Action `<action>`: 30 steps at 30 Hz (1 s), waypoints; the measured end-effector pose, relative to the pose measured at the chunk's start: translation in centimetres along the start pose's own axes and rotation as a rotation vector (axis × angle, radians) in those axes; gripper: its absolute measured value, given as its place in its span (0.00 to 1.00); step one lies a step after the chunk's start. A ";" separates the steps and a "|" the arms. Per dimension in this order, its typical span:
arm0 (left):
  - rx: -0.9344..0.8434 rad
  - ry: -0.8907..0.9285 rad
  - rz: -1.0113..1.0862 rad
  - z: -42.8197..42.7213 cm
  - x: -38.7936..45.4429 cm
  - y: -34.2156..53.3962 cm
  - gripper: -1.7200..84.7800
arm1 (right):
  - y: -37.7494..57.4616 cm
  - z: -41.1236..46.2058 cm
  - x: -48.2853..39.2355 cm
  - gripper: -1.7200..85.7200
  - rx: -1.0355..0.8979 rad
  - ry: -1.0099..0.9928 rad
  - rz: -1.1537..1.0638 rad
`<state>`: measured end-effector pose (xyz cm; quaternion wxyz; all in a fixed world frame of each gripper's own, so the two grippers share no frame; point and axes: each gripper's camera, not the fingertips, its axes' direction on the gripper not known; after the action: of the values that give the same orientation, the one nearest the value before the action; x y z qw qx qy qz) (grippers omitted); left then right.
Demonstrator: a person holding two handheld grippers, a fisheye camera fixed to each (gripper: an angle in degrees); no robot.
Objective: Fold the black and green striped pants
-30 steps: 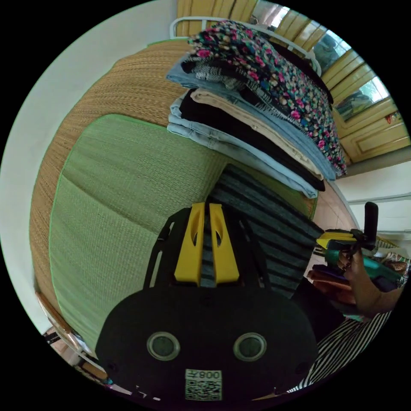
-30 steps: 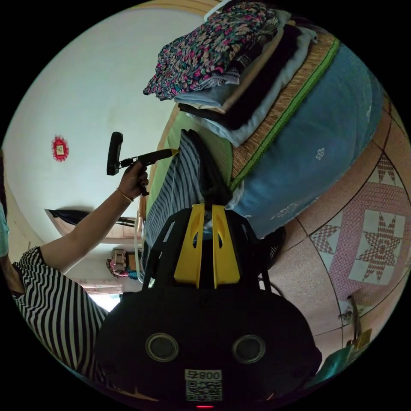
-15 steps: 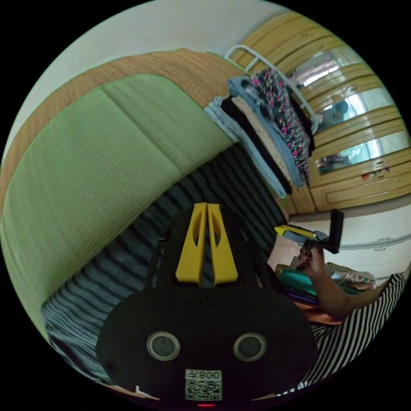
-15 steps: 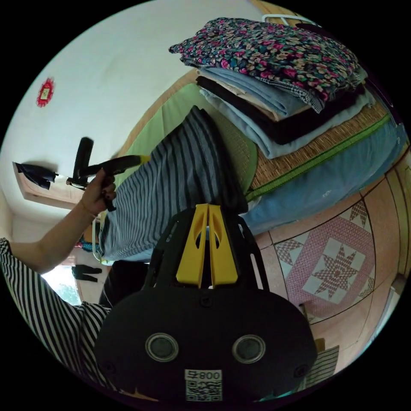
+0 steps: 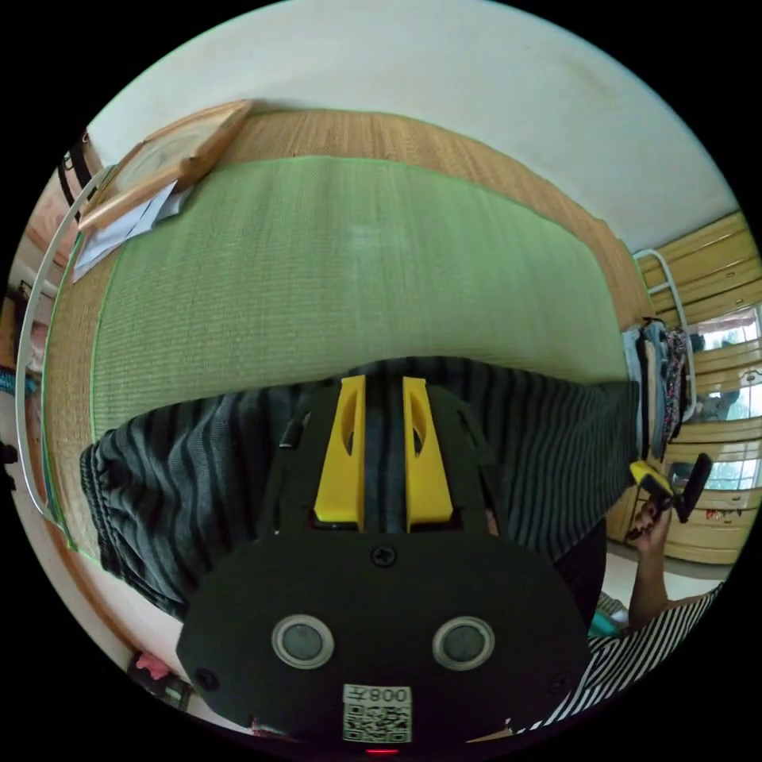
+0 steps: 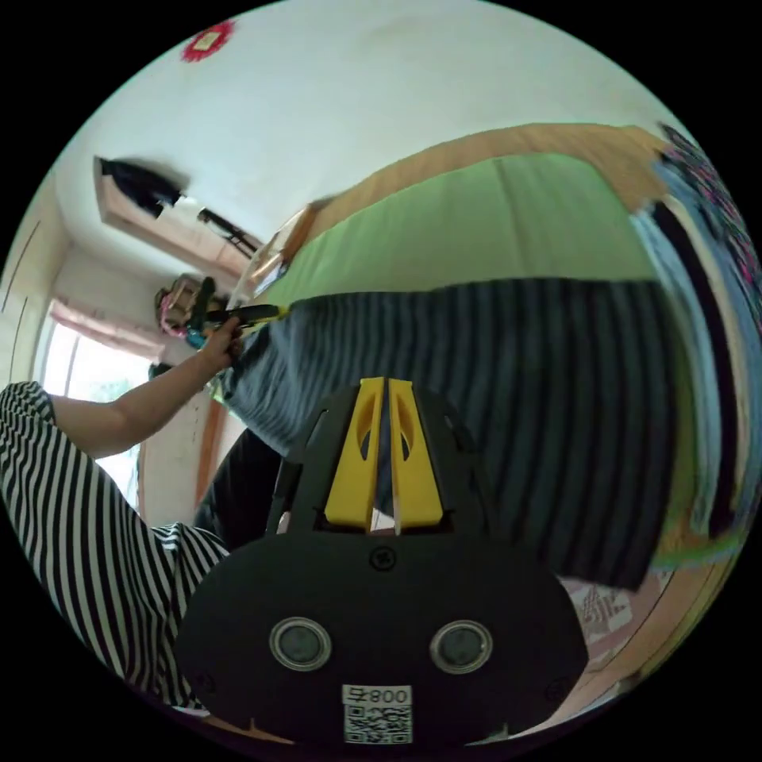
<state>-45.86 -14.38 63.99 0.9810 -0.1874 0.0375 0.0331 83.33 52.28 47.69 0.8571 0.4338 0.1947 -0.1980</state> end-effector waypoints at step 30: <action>0.066 0.103 0.214 -22.4 -13.4 2.1 0.09 | -19.1 20.6 -29.2 0.07 -0.404 -0.090 -0.529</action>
<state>-60.71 -21.41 43.57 0.9743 -0.1512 0.1086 0.1265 52.26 29.97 60.98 0.8523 0.1806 0.2980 -0.3901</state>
